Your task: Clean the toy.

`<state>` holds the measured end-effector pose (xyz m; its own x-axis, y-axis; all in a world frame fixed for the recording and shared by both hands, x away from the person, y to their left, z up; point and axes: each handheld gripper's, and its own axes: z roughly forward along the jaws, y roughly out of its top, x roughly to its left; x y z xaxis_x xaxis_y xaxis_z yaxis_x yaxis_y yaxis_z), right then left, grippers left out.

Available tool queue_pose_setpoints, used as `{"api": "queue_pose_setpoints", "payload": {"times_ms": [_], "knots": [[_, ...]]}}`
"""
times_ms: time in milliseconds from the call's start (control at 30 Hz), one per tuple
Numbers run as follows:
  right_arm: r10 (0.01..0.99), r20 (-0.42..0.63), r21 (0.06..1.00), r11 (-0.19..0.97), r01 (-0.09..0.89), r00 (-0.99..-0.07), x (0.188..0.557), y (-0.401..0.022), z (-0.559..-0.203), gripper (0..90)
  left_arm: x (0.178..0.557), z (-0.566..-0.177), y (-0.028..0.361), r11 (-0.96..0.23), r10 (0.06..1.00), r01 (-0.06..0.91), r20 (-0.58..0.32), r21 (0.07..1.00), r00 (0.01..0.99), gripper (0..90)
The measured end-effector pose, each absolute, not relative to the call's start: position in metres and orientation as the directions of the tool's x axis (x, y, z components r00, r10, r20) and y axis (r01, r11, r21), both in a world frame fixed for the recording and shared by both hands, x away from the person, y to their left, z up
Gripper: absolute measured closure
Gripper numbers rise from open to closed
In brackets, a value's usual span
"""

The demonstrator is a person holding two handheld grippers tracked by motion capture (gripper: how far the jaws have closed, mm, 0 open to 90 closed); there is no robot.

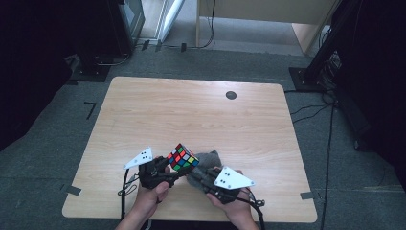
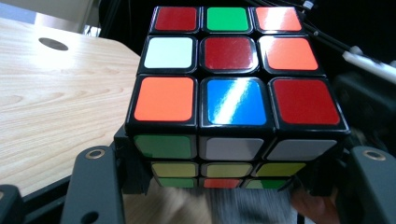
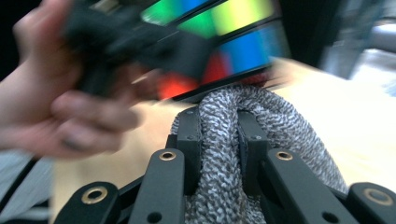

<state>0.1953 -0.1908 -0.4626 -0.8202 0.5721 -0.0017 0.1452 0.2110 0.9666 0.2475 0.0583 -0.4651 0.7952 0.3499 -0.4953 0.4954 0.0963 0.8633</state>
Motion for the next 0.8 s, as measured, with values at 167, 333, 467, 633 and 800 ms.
{"api": "queue_pose_setpoints", "payload": {"times_ms": [167,333,467,633,800], "knots": [[0.517,-0.055,0.945,0.304,0.123,-0.854,0.191,-0.175,-0.467,75.0,0.249,-0.465,0.063,0.104,0.370,0.495,-0.495,0.863,0.786,34.3],[0.707,0.021,0.956,0.193,0.222,-0.707,0.211,-0.214,-0.464,75.0,0.250,-0.464,0.064,0.101,0.377,0.489,-0.489,0.866,0.787,34.3],[0.813,0.073,0.933,0.149,0.327,-0.577,0.225,-0.239,-0.478,71.4,0.251,-0.465,0.063,0.080,0.407,0.493,-0.480,0.867,0.778,34.3],[0.842,0.063,0.909,0.172,0.378,-0.536,0.231,-0.242,-0.486,42.0,0.253,-0.466,0.062,0.055,0.461,0.516,-0.480,0.855,0.746,34.3],[0.782,0.009,0.935,0.214,0.282,-0.623,0.221,-0.224,-0.477,34.5,0.256,-0.467,0.063,0.055,0.472,0.540,-0.498,0.840,0.727,34.3]]}}
